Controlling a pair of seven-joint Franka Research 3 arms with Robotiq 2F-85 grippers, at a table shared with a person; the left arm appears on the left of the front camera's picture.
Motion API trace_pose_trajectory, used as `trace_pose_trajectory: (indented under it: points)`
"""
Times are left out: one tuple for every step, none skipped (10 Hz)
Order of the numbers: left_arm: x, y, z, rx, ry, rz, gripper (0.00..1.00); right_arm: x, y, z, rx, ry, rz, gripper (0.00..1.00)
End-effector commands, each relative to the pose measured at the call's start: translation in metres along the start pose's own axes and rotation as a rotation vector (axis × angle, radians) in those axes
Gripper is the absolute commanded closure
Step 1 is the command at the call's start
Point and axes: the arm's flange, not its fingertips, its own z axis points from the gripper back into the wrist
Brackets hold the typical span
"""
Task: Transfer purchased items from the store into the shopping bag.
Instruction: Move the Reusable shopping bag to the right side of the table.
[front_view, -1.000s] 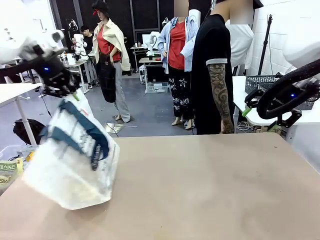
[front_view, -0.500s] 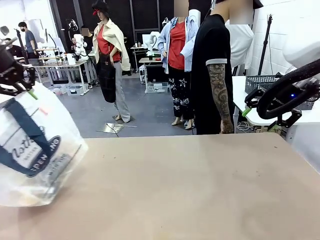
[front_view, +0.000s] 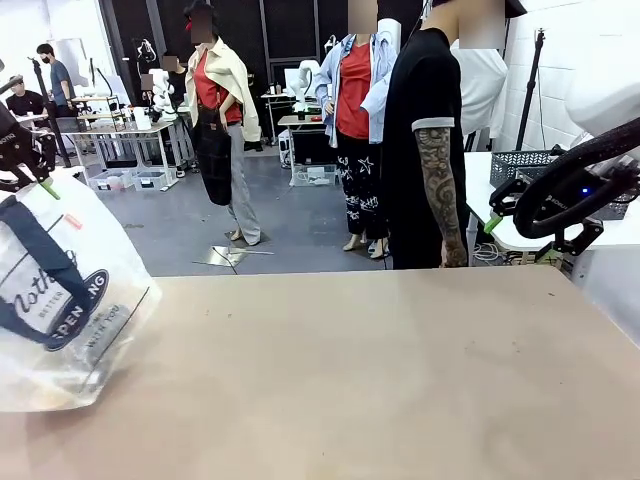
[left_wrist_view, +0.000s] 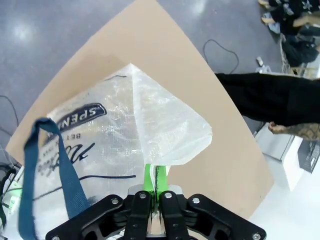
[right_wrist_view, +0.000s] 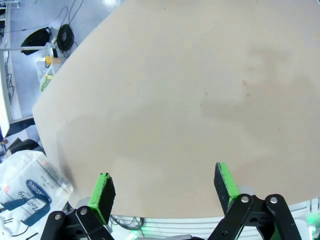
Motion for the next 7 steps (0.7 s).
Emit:
trace_pose_trajectory:
  points:
    - [0.004, -0.010, 0.010, 0.013, -0.054, 0.037, 0.85, -0.003, -0.001, 0.000, -0.019, 0.001, -0.011, 0.00]
    - [0.006, -0.012, 0.008, 0.022, -0.073, 0.062, 0.65, -0.003, -0.001, 0.000, -0.019, 0.001, -0.011, 0.00]
    - [0.007, -0.013, 0.008, 0.006, -0.079, 0.048, 0.45, -0.003, -0.001, 0.000, -0.019, 0.001, -0.011, 0.00]
    - [0.005, -0.016, 0.009, 0.006, -0.104, 0.027, 0.25, -0.003, -0.001, 0.000, -0.019, 0.001, -0.011, 0.00]
    - [0.002, -0.020, 0.012, 0.002, -0.137, 0.036, 0.05, -0.003, -0.001, 0.000, -0.019, 0.001, -0.011, 0.00]
    - [-0.009, -0.028, 0.017, -0.042, -0.212, -0.014, 0.00, -0.003, -0.001, 0.000, -0.019, 0.001, -0.011, 0.00]
    - [-0.033, -0.046, 0.021, -0.062, -0.270, -0.092, 0.00, -0.003, -0.001, 0.000, -0.019, 0.001, -0.011, 0.00]
